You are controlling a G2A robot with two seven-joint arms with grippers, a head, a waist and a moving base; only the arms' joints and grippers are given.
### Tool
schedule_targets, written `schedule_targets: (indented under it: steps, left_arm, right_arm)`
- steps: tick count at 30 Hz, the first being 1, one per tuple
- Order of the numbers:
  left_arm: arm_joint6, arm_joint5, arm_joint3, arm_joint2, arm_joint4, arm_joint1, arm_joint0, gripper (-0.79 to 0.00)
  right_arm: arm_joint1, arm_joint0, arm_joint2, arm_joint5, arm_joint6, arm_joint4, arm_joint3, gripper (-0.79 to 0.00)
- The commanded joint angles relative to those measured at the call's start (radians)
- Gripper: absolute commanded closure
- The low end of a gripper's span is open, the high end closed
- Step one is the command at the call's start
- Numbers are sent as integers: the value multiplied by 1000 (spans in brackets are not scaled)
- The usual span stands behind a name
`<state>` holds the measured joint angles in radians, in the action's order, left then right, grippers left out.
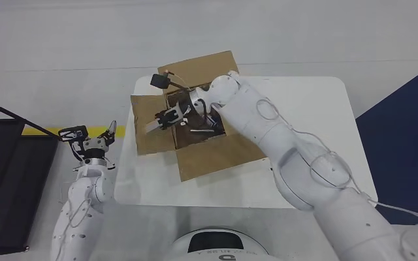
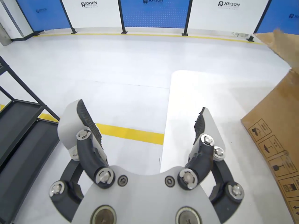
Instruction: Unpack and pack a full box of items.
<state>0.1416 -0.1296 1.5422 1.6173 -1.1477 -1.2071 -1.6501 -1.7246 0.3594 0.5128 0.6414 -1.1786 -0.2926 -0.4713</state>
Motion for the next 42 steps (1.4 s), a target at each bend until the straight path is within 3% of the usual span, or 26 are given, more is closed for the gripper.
schedule_targets:
  steps: [1,7,12,16,19,25,31,35,42]
  left_arm:
    - [-8,-2,2,0,-9,0,7,-785]
    - [-24,-30,69,-5,-98,0,27,-785]
    - [-49,-20,233,2,-155,2,23,-785]
    - [-108,36,347,-31,-196,2,36,-785]
    - [-173,103,392,-103,-231,1,76,-785]
    - [-258,191,387,-314,-357,-12,158,-785]
    - [-261,202,351,-472,-457,-27,189,-785]
    - [-276,197,323,-518,-490,-35,208,-785]
    - [-322,144,270,-522,-570,-40,237,-785]
  right_arm:
    - [-5,-15,-3,17,17,10,31,-714]
    - [28,-103,24,189,189,101,161,-785]
    - [100,-161,55,366,366,179,309,-785]
    - [158,-177,56,371,510,257,356,-785]
    - [203,-162,50,371,634,319,382,-785]
    - [280,-93,52,371,792,375,379,-785]
    - [360,-11,75,371,841,389,289,-785]
    - [423,48,116,371,837,362,215,-785]
    - [518,148,191,339,827,345,104,-785]
